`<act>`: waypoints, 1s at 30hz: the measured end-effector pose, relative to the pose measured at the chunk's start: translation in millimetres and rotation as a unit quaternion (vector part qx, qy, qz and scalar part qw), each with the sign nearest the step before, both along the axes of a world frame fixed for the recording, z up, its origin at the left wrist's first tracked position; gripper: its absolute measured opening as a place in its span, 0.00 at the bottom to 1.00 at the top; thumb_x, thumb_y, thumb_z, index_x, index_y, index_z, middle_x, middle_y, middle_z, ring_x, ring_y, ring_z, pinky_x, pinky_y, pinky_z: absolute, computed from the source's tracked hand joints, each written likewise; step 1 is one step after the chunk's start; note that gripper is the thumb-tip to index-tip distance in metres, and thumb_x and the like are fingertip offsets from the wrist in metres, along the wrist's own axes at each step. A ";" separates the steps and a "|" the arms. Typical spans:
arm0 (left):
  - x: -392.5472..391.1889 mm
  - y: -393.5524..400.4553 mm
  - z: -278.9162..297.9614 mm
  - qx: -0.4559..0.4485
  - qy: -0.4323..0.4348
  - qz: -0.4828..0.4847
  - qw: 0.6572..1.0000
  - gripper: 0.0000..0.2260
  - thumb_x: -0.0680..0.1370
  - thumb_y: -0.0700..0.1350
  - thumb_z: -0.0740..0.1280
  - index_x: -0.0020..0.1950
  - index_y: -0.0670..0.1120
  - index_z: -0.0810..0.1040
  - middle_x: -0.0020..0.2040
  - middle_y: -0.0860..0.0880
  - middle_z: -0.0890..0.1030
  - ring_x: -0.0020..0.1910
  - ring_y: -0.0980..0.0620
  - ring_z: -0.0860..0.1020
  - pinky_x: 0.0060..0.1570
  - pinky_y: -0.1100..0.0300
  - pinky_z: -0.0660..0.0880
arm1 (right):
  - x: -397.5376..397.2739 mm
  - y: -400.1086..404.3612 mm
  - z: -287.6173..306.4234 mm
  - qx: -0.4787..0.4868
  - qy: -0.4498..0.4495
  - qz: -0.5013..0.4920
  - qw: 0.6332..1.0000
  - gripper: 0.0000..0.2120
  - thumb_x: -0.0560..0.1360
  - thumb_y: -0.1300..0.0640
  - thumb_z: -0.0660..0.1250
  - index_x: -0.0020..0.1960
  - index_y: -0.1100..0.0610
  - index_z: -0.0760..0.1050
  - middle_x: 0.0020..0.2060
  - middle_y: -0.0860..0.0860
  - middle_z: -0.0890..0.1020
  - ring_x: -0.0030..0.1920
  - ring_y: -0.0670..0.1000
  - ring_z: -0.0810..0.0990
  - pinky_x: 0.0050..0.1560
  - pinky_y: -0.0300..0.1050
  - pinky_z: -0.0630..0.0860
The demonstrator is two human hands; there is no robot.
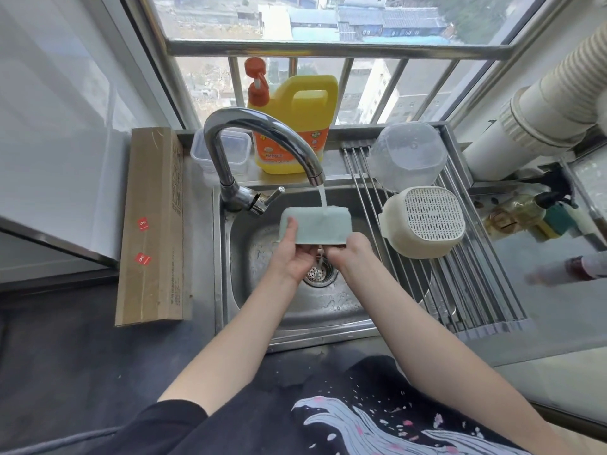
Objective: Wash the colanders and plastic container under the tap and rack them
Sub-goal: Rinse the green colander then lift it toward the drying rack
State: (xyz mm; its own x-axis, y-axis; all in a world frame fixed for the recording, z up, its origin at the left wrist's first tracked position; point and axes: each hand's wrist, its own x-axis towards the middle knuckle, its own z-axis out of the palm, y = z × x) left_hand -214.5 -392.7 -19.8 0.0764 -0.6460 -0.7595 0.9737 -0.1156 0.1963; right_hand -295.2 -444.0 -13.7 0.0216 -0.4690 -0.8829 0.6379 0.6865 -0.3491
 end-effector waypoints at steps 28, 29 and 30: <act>36.5 19.6 -3.2 0.067 -0.289 -0.270 0.916 0.10 0.76 0.42 0.59 0.55 0.43 0.74 0.48 0.44 0.79 0.41 0.45 0.79 0.45 0.43 0.80 | -38.8 44.7 -10.1 -0.601 0.575 0.545 0.102 0.10 0.66 0.59 0.75 0.40 0.55 0.74 0.30 0.49 0.80 0.30 0.54 0.78 0.29 0.42 0.66; 33.9 18.9 -3.9 0.072 -0.308 -0.283 0.905 0.10 0.75 0.40 0.59 0.56 0.43 0.73 0.49 0.43 0.79 0.43 0.44 0.79 0.45 0.42 0.80 | -43.7 45.3 -11.7 -0.595 0.577 0.552 0.092 0.11 0.64 0.61 0.75 0.41 0.54 0.74 0.32 0.49 0.80 0.33 0.54 0.78 0.32 0.44 0.69; 30.6 19.2 -4.1 0.069 -0.321 -0.299 0.896 0.12 0.75 0.38 0.60 0.58 0.43 0.71 0.50 0.42 0.79 0.45 0.43 0.80 0.43 0.42 0.81 | -46.9 46.0 -12.6 -0.592 0.584 0.550 0.083 0.09 0.64 0.62 0.72 0.41 0.54 0.75 0.34 0.49 0.79 0.35 0.54 0.77 0.34 0.45 0.69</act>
State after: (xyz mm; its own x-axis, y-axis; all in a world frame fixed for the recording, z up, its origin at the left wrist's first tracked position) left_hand -184.0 -373.5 -23.9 0.1983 -0.6198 -0.7593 0.4217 -0.6454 0.6369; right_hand -342.1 -398.0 -26.3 0.8496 -0.5234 0.0653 -0.5260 -0.8500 0.0292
